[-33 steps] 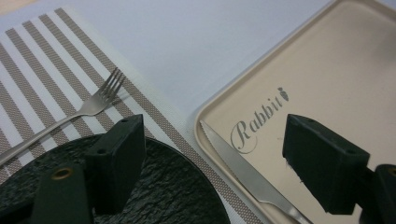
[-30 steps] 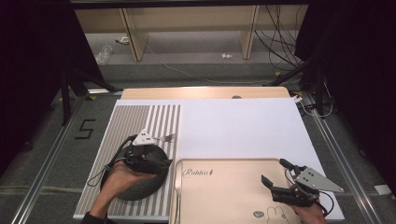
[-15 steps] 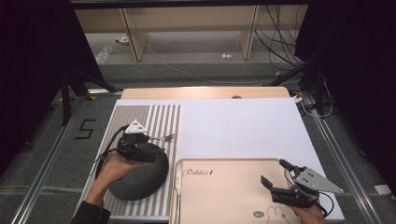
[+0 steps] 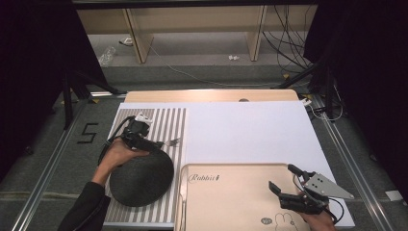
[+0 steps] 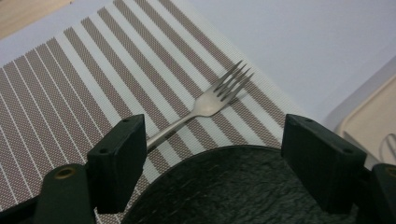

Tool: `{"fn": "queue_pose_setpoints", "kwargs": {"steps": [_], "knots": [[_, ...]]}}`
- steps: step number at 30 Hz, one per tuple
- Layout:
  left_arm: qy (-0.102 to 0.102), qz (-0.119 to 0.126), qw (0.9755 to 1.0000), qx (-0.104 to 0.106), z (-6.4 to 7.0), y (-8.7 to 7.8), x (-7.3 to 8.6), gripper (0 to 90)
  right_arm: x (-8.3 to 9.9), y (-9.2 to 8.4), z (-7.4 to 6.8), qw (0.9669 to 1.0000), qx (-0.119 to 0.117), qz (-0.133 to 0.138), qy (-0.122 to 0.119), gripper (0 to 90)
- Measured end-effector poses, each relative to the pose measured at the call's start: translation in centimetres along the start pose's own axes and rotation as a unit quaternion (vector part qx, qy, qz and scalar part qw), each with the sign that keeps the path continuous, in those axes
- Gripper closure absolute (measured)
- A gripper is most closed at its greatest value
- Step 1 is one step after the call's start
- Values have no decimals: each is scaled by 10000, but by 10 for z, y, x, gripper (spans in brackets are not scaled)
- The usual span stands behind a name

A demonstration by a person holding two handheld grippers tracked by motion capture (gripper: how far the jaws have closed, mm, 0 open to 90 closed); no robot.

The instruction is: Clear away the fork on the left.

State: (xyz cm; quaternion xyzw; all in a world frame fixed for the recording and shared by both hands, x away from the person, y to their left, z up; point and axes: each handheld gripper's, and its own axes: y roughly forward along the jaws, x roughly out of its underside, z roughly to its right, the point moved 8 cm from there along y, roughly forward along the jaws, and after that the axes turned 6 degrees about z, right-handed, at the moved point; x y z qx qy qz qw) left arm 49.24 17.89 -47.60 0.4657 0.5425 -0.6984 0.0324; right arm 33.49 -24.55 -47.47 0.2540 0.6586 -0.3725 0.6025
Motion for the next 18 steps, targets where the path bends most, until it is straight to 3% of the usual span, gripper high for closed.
{"fn": "queue_pose_setpoints", "kwargs": {"steps": [3, 7, 12, 18], "knots": [[-1, -103, 9999, -22, -11, 5, -1, 227, 0, 0, 0, 10000, -6, -3, -7, 128], [164, -308, 9993, -134, -22, 11, -2, 230, 1, 1, 0, 10000, -10, 1, 7, 128], [283, -582, 9976, -244, -30, 20, 0, 233, 1, 0, 0, 10000, -8, -6, -11, 129], [381, -814, 9957, -210, -36, 26, 3, 242, 1, 1, 0, 10000, -15, -7, -8, 129]]}}
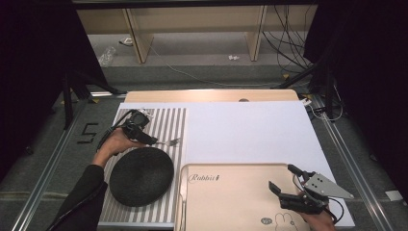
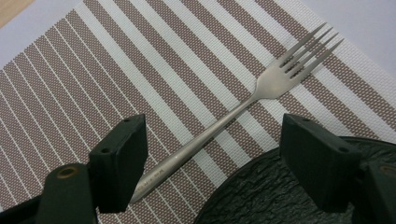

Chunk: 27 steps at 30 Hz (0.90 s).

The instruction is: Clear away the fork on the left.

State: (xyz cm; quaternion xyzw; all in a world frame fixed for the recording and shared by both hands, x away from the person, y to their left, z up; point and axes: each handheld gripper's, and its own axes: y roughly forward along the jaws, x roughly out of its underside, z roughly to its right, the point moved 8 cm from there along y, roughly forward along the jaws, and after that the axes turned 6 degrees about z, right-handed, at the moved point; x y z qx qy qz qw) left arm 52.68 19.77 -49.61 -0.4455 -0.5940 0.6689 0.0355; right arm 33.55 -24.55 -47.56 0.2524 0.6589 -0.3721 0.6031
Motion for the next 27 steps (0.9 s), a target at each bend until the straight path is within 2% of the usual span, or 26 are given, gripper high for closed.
{"fn": "queue_pose_setpoints", "kwargs": {"steps": [7, 11, 15, 22, 27], "knots": [[191, -179, 9997, 5, -3, 11, -4, 249, 0, 0, 0, 10000, -10, 3, 16, 129], [375, -402, 9985, -29, -4, 17, -4, 257, 0, 0, 0, 10000, -18, -2, 11, 129], [461, -584, 9972, 13, -5, 20, 0, 265, 0, 0, 0, 10000, -39, 14, 4, 129], [433, -696, 9966, 44, -8, 23, 3, 317, 0, 0, 0, 10000, -58, 7, 12, 129], [530, -805, 9953, 100, -6, 26, 3, 339, 1, 1, -1, 10000, -83, -19, -21, 129]]}}
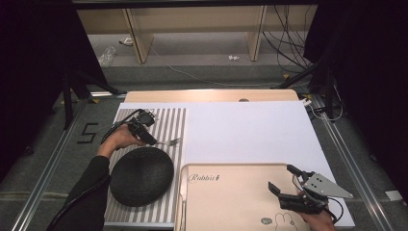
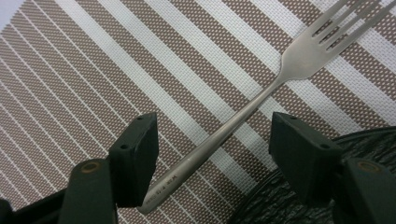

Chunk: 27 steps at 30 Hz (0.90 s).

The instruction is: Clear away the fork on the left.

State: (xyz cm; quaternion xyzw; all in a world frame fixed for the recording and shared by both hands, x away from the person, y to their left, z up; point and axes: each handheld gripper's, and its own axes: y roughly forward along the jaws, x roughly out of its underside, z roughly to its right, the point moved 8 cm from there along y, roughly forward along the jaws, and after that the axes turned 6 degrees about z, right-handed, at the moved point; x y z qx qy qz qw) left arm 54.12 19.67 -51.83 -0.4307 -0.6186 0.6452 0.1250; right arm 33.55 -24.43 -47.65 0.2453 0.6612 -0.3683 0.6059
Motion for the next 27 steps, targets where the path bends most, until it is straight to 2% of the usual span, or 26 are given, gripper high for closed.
{"fn": "queue_pose_setpoints", "kwargs": {"steps": [11, 17, 20, 27], "knots": [[84, -205, 9996, 186, 0, 9, -3, 432, 0, 0, 0, 10000, -25, -11, 2, 128], [212, -304, 9989, 269, 4, 13, -3, 486, 0, 0, 0, 10000, -39, 2, -8, 129], [333, -371, 9984, 279, 5, 15, -2, 517, 0, -1, -1, 10000, -38, -7, -5, 129], [402, -465, 9978, 258, 4, 18, 1, 546, 0, -1, 0, 10000, -33, -12, -10, 132]]}}
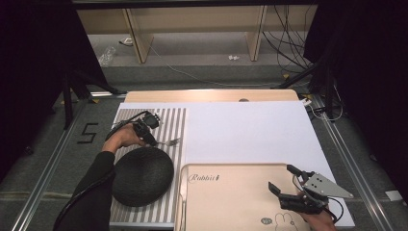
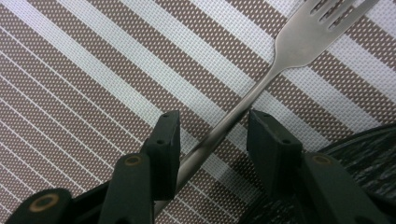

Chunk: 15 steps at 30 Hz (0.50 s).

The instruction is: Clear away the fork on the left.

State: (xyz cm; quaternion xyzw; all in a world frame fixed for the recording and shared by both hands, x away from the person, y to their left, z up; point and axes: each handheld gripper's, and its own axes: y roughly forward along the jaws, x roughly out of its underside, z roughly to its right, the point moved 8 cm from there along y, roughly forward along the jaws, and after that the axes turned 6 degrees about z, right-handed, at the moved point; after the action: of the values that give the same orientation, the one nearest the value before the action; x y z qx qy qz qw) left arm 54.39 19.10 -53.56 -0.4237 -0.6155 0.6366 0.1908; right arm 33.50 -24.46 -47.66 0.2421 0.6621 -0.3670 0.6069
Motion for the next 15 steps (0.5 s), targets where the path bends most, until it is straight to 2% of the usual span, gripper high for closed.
{"fn": "queue_pose_setpoints", "kwargs": {"steps": [6, 15], "knots": [[-96, 3, 9999, 88, -1, 2, 1, 561, -1, 0, 0, 10000, 14, 15, 24, 132], [-84, -16, 9997, 227, 0, 2, 1, 609, -1, -1, 1, 10000, 25, 67, 19, 132]]}}
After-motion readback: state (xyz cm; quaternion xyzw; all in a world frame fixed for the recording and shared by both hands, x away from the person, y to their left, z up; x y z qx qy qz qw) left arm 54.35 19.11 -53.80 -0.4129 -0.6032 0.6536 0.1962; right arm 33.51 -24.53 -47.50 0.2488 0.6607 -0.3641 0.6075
